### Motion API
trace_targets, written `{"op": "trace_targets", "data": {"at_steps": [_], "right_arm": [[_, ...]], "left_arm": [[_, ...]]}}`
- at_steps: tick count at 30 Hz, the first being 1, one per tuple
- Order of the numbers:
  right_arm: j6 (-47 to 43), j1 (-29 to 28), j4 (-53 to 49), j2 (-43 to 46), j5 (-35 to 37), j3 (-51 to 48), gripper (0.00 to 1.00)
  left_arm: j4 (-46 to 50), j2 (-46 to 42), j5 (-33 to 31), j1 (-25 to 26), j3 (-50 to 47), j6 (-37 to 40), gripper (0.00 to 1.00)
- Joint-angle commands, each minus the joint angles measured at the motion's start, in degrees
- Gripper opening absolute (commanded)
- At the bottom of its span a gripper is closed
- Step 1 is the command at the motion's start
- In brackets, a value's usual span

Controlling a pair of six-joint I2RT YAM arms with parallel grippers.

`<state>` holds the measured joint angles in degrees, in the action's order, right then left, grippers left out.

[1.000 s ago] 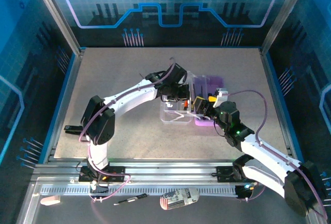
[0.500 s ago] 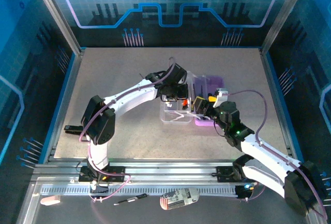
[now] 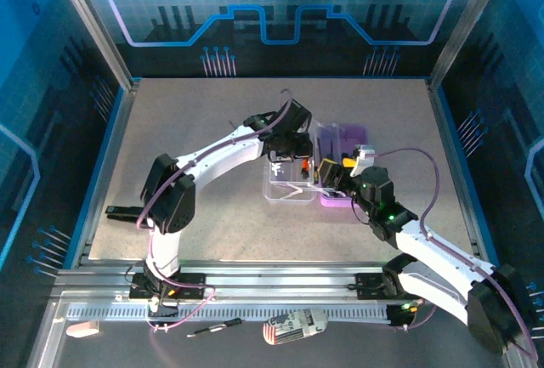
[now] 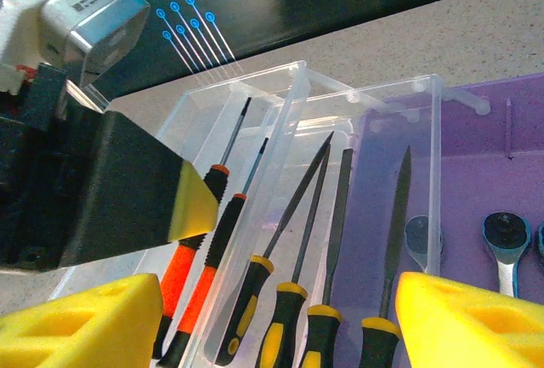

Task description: Pack the tool kit

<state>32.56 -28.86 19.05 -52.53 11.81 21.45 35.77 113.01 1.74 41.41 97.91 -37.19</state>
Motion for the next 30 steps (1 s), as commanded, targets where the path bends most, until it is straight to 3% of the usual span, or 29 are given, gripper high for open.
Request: {"op": "trace_targets", "data": {"at_steps": [1, 21, 27, 30], "right_arm": [[0.32, -0.58, 0.02, 0.15, 0.95, 0.55, 0.74], [0.43, -0.56, -0.18, 0.15, 0.59, 0.78, 0.74], [0.26, -0.58, -0.33, 0.24, 0.61, 0.78, 0.74], [0.36, -0.58, -0.33, 0.32, 0.58, 0.78, 0.74]], "left_arm": [[2.64, 1.15, -0.2, -0.27, 2.19, 0.85, 0.18], [0.0, -2.18, -4.85, -0.36, -3.98, -3.01, 0.19], [0.55, -1.35, -4.37, -0.36, -3.12, -3.41, 0.38], [1.0, -1.22, -4.78, -0.3, -2.68, -3.24, 0.41]]}}
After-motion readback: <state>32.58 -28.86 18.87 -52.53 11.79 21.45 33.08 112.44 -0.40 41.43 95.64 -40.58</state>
